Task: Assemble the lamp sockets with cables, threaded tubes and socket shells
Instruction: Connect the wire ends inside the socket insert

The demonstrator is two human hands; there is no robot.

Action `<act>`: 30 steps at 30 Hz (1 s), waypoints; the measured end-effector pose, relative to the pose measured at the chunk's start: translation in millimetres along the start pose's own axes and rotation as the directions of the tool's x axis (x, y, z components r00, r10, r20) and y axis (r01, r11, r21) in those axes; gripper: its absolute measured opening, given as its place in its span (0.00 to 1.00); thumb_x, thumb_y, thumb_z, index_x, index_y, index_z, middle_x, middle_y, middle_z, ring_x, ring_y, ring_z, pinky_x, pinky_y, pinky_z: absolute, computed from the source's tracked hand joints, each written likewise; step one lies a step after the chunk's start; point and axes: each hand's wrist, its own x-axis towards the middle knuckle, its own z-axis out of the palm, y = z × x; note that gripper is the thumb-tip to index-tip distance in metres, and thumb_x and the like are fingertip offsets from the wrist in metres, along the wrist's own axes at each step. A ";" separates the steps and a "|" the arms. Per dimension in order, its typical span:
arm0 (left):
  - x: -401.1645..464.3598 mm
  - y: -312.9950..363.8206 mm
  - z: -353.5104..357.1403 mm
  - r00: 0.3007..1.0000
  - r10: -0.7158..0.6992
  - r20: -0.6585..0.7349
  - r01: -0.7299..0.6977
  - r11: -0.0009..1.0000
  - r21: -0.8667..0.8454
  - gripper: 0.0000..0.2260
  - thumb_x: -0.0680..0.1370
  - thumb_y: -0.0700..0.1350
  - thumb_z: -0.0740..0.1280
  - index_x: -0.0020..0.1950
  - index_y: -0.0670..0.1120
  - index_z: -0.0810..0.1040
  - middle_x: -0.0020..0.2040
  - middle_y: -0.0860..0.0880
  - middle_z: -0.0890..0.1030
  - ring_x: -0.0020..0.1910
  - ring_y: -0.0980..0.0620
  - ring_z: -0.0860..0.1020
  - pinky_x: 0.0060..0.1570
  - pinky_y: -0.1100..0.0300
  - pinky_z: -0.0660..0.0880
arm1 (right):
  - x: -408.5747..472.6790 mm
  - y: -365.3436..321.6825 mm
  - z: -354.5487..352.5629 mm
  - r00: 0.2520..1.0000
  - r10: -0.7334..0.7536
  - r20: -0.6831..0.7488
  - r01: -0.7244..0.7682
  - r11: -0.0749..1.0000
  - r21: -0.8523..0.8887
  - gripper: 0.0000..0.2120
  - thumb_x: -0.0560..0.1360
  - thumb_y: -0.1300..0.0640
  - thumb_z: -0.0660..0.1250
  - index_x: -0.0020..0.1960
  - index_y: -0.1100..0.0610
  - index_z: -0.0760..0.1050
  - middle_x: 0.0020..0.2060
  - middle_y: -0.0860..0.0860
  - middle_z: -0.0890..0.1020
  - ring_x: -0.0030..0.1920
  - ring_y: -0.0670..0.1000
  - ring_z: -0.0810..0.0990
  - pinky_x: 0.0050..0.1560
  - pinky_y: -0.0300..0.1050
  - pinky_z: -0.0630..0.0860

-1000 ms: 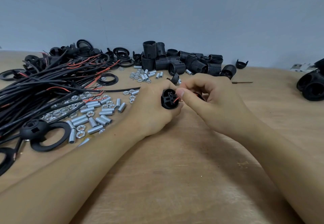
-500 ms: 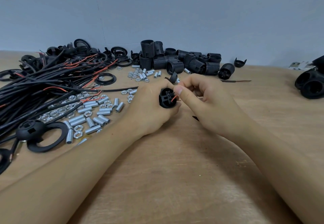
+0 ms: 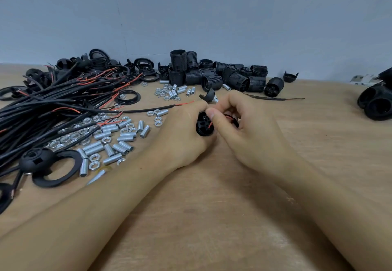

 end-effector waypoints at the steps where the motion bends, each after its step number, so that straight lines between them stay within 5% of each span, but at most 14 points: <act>1: 0.0 0.3 0.2 1.000 0.002 0.003 -0.002 1.000 -0.006 0.07 0.71 0.40 0.73 0.48 0.45 0.81 0.40 0.50 0.81 0.40 0.53 0.78 0.39 0.56 0.73 | 0.1 0.0 1.4 1.000 0.007 -0.018 -0.007 1.000 0.007 0.07 0.78 0.57 0.68 0.42 0.54 0.75 0.32 0.44 0.76 0.35 0.42 0.74 0.37 0.32 0.68; 5: 0.2 0.7 -1.4 1.000 -0.027 0.013 0.028 0.998 -0.055 0.09 0.71 0.39 0.74 0.51 0.44 0.81 0.44 0.49 0.83 0.45 0.50 0.80 0.46 0.50 0.76 | 2.5 3.9 2.0 0.997 0.076 0.006 -0.076 0.991 0.108 0.06 0.78 0.57 0.68 0.42 0.55 0.76 0.34 0.42 0.78 0.35 0.40 0.76 0.37 0.31 0.69; 13: 0.9 2.5 -1.7 0.998 -0.064 0.017 0.065 0.997 -0.048 0.06 0.71 0.39 0.74 0.45 0.44 0.79 0.38 0.50 0.80 0.39 0.52 0.77 0.38 0.57 0.72 | 3.7 3.5 -8.0 0.997 0.030 0.075 -0.040 0.988 0.148 0.03 0.76 0.59 0.70 0.44 0.54 0.81 0.33 0.40 0.78 0.36 0.40 0.75 0.38 0.31 0.69; 24: 0.5 2.5 -4.0 0.998 -0.068 0.011 0.069 0.992 -0.104 0.06 0.71 0.38 0.73 0.46 0.42 0.80 0.40 0.47 0.82 0.42 0.48 0.79 0.43 0.49 0.75 | 3.6 4.8 -4.4 0.998 0.027 0.052 -0.034 0.990 0.134 0.05 0.77 0.62 0.69 0.47 0.57 0.84 0.35 0.40 0.81 0.39 0.41 0.79 0.39 0.30 0.70; 30: 0.7 1.1 -2.4 0.997 -0.077 -0.028 0.075 0.993 -0.092 0.08 0.72 0.40 0.74 0.50 0.44 0.81 0.43 0.48 0.83 0.44 0.49 0.80 0.45 0.50 0.75 | 4.5 5.2 -9.7 0.999 -0.033 0.040 0.029 0.996 0.080 0.07 0.77 0.59 0.69 0.46 0.50 0.84 0.39 0.48 0.83 0.43 0.48 0.80 0.42 0.44 0.75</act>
